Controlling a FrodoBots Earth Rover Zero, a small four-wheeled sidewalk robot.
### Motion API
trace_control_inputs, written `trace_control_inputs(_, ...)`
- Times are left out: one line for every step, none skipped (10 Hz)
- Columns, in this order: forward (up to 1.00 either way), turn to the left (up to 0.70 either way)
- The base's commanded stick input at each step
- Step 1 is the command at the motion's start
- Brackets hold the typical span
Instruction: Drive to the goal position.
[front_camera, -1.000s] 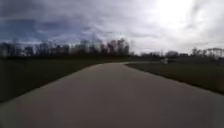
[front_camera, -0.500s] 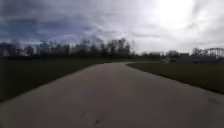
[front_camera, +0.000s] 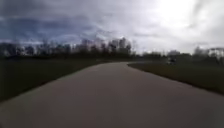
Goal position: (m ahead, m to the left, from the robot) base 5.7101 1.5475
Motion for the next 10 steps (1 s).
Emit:
trace_control_inputs(1.00,0.00)
trace_control_inputs(1.00,0.00)
trace_control_inputs(1.00,0.00)
trace_control_inputs(1.00,0.00)
trace_control_inputs(1.00,0.00)
trace_control_inputs(1.00,0.00)
trace_control_inputs(1.00,0.00)
trace_control_inputs(1.00,0.00)
trace_control_inputs(1.00,0.00)
trace_control_inputs(1.00,0.00)
